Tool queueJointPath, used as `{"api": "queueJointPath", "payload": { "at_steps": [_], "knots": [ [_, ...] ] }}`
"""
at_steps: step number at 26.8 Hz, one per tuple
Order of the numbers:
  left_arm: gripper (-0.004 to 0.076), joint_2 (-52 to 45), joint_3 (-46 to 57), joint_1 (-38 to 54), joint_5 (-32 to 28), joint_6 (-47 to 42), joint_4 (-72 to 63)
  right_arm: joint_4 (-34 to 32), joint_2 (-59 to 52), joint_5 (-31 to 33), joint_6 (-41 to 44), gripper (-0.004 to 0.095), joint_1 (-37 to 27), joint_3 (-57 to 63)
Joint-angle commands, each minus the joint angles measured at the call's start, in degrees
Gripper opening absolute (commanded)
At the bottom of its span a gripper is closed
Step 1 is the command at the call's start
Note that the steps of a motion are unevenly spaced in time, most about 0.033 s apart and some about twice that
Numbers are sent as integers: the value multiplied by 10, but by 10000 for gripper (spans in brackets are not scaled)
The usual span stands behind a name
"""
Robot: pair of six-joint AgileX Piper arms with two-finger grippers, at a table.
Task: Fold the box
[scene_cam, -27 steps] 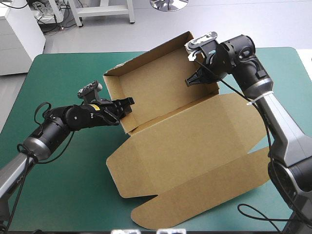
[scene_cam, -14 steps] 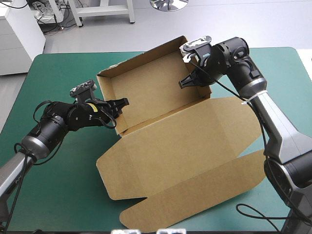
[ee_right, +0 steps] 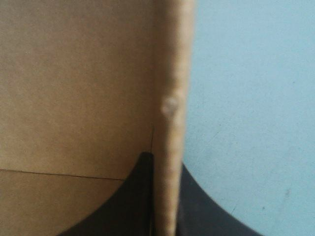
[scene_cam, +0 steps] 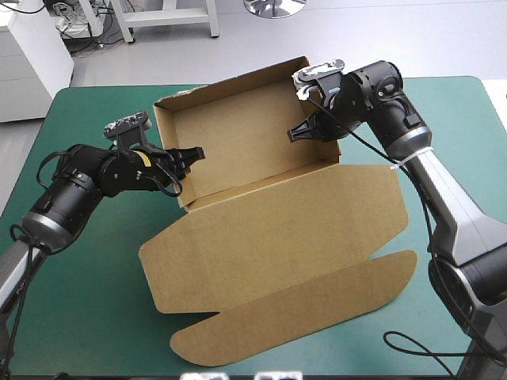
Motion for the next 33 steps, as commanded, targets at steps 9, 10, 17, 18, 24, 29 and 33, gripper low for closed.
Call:
{"api": "queueJointPath", "payload": {
  "at_steps": [9,10,17,18,24,29,33],
  "knots": [
    [-10,21,-58,1,125,36,102,-9,-27,6,43,-13,-6,72],
    [-10,29,-58,1,133,43,102,-4,-29,6,43,-13,-6,88],
    [-10,79,-60,1,162,73,100,-5,-50,6,44,-13,-7,193],
    [-10,89,-62,1,165,77,96,-13,-50,6,45,-13,-7,203],
    [-10,163,-117,1,213,106,84,-30,-41,-36,64,-13,-7,230],
    [-10,225,-183,1,226,119,60,-31,-25,-53,68,-13,-11,230],
    [-10,253,-215,1,227,132,57,-21,-10,-59,72,-13,-33,230]
  ]
}}
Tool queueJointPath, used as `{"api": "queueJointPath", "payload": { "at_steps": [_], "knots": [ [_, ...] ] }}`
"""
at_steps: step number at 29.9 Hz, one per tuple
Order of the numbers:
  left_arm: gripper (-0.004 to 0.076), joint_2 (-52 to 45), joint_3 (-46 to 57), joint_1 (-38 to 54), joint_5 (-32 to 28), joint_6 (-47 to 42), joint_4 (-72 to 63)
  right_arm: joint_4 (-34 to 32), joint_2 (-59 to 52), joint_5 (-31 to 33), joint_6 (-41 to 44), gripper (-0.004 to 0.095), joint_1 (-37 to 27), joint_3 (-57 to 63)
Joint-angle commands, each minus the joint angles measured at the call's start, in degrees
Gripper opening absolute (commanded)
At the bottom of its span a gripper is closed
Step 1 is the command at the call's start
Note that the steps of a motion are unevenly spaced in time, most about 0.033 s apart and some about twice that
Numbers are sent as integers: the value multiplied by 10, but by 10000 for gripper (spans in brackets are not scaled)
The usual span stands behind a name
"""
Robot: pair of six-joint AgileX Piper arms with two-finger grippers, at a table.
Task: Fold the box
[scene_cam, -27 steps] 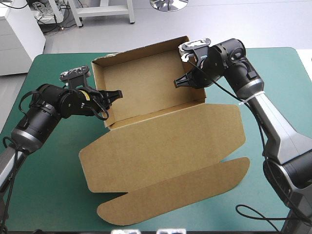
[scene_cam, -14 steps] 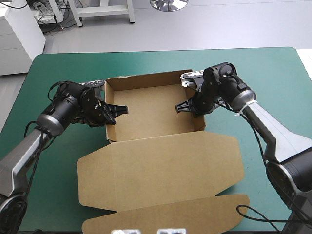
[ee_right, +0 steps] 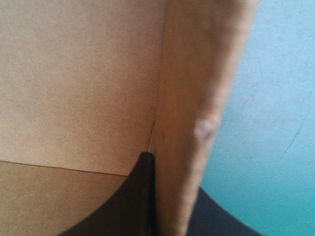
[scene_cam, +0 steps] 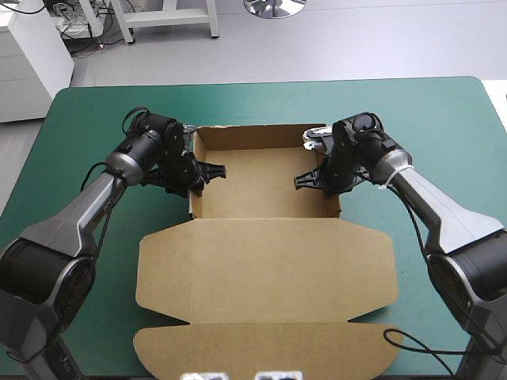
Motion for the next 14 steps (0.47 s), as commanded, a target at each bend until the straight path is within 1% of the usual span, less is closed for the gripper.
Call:
{"api": "queueJointPath", "payload": {
  "at_steps": [1,4,7,12,14],
  "knots": [
    [-10,-5,-39,2,17,23,39,-37,-15,1,-20,-13,-28,-12],
    [-10,9,-45,2,17,25,41,-1,-6,-8,-32,-13,-49,-12],
    [-10,20,-45,2,7,25,44,16,-6,-25,-46,-13,-56,-12],
    [-9,31,-49,2,4,25,43,20,-6,-35,-48,-13,-56,-12],
    [-8,31,-49,2,4,42,38,20,-6,-35,-48,-13,-56,-12]
  ]
}}
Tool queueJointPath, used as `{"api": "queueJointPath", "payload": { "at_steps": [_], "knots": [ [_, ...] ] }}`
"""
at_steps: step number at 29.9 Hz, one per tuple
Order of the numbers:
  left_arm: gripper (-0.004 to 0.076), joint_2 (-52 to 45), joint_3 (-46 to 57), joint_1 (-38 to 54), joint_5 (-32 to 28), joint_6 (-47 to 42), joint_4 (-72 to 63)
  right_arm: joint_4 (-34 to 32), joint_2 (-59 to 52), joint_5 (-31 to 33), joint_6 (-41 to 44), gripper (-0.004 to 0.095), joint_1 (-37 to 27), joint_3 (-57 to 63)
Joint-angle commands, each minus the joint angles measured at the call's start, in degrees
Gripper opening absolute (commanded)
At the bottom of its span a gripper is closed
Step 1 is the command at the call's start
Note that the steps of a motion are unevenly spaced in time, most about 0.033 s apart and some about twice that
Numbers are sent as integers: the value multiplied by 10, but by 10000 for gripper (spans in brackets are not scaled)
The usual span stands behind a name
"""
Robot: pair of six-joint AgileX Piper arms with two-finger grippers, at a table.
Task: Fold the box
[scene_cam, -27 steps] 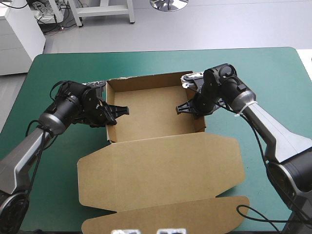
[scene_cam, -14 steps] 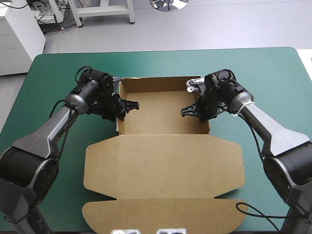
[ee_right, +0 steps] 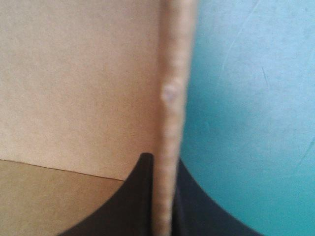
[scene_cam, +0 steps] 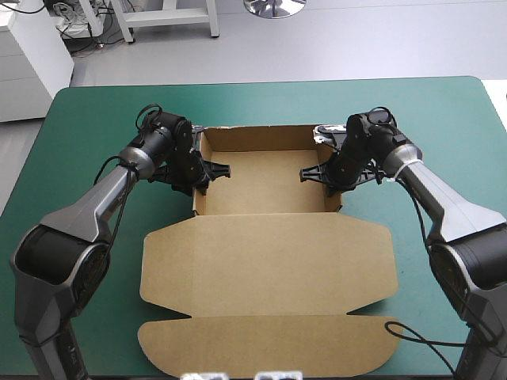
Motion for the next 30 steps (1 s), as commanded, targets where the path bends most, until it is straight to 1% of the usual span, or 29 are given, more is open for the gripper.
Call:
{"api": "queueJointPath", "payload": {
  "at_steps": [1,3,6,9,12,14,15,16,17,19,25,30],
  "knots": [
    [-4,-23,-15,2,6,39,33,-48,-23,-19,-26,-11,-12,-12],
    [8,-23,-15,2,14,54,29,-45,-23,-19,-26,-1,-12,-12],
    [48,-23,-15,2,16,57,25,-28,-23,-19,-32,88,-12,-12],
    [116,-23,-18,2,20,70,9,-20,-23,-19,-38,257,-12,-12],
    [222,-23,-29,2,33,86,2,-20,-23,-14,-38,479,-12,-13],
    [295,-23,-39,2,38,86,4,-20,-23,-13,-38,609,-12,-14],
    [333,-23,-46,2,40,86,5,-20,-23,-13,-38,656,-12,-14],
    [361,-23,-52,2,43,86,5,-20,-23,-13,-36,682,-12,-14],
    [391,-23,-60,2,44,86,5,-20,-23,-13,-36,702,-12,-14],
    [428,-23,-75,2,49,81,5,-19,-23,-13,-36,707,-12,-14],
    [430,-23,-112,2,58,80,3,-17,-23,-15,-36,706,-12,-22],
    [430,-23,-117,2,58,80,-8,-16,-23,1,-36,706,-12,-74]
  ]
}}
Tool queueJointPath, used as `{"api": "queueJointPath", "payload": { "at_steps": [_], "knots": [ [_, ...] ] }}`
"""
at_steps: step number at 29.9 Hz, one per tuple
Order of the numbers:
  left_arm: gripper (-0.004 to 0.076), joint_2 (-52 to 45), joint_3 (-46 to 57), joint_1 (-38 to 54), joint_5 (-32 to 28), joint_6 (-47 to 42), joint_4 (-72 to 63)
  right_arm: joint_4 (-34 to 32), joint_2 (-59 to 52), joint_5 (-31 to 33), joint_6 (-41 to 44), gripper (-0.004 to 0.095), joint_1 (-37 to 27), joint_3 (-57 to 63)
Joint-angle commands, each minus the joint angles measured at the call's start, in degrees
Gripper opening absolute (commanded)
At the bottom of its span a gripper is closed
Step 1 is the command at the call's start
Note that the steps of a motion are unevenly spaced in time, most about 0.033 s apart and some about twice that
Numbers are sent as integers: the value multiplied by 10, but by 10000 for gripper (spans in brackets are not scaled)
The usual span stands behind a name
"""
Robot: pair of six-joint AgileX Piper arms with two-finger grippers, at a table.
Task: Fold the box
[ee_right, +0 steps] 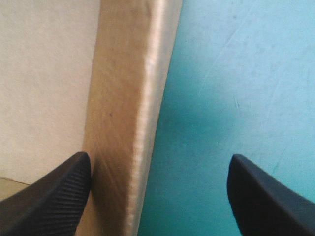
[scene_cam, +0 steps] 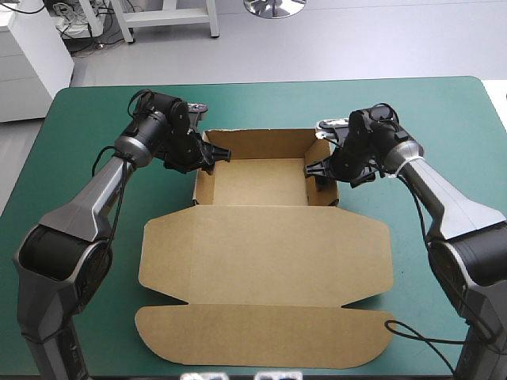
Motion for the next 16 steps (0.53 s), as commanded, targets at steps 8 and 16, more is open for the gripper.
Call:
{"api": "queueJointPath", "payload": {
  "at_steps": [8,16],
  "knots": [
    [430,-33,-32,-1,31,-2,-40,-4,-30,74,-4,702,-6,-124],
    [370,-77,-52,-1,33,5,-50,16,-33,85,-6,702,-6,-126]
  ]
}}
